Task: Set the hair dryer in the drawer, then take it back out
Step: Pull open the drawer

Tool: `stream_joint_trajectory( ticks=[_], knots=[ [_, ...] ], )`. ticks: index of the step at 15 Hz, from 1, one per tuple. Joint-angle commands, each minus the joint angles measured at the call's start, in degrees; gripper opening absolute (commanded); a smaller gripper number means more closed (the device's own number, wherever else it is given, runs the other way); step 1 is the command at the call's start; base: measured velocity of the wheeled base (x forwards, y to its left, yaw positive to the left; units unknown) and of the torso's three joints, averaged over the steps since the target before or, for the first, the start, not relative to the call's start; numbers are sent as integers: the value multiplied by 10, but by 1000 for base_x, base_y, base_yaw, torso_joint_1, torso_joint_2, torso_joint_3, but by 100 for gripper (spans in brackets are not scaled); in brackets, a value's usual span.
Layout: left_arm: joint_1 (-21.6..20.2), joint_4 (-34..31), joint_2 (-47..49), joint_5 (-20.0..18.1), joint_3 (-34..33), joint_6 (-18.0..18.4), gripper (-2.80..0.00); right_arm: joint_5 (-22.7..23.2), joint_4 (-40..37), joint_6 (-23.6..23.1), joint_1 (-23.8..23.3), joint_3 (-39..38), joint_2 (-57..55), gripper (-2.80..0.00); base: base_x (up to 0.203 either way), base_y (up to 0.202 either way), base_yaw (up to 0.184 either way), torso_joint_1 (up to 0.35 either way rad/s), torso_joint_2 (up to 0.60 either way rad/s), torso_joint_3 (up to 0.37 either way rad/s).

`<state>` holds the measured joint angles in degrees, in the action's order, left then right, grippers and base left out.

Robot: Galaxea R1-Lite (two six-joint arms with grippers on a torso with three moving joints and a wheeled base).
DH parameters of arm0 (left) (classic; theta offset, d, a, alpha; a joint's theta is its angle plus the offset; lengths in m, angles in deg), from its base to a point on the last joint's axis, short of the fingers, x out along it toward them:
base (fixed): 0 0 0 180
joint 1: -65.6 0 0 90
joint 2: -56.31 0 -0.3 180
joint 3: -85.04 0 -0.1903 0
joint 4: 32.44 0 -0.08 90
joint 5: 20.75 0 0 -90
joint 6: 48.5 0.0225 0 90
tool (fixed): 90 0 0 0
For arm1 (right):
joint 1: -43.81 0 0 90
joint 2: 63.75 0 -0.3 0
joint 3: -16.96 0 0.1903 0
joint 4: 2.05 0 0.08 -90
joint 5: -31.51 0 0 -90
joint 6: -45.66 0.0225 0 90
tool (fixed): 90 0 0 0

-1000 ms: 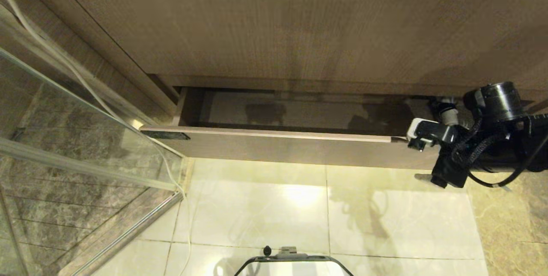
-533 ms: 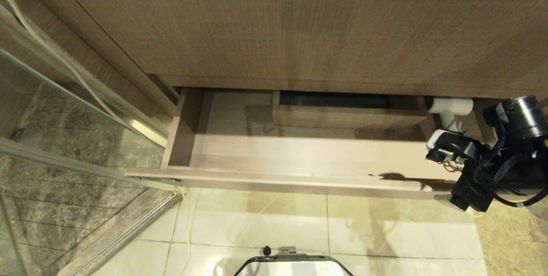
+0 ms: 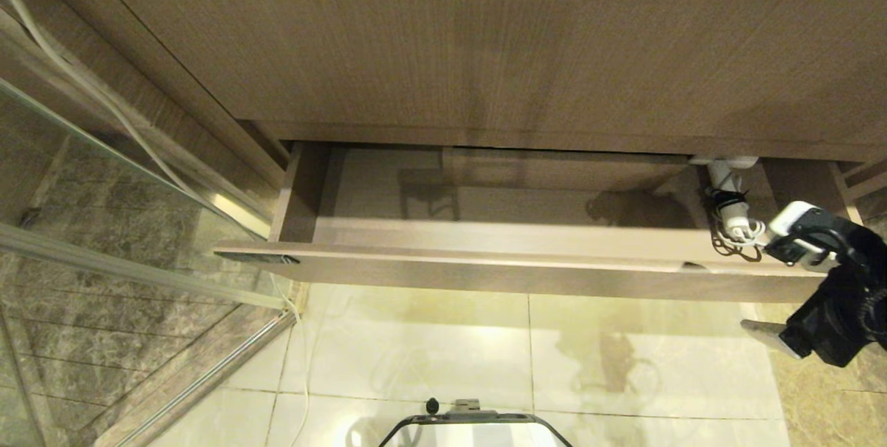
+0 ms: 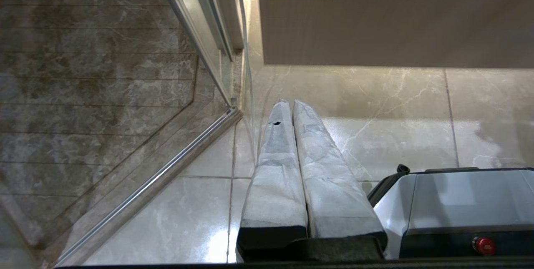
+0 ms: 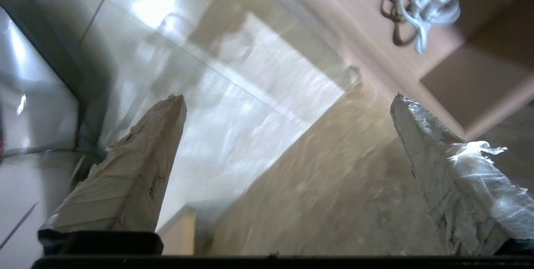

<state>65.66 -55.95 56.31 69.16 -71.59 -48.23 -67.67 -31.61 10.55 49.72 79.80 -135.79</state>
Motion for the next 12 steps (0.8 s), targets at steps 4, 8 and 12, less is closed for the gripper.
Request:
stream_joint_trajectory(
  ticks=[4,8,12],
  knots=[
    [0,0,0,0,0,0,-280,-5,-29,3,-6,-101,134,0,0,0,0,0,0,0],
    [0,0,0,0,0,0,-280,-5,24,5,-6,-89,118,0,0,0,0,0,0,0],
    [1,0,0,0,-1,-1,-280,0,104,15,-4,-84,97,0,0,0,0,0,0,0]
  ],
)
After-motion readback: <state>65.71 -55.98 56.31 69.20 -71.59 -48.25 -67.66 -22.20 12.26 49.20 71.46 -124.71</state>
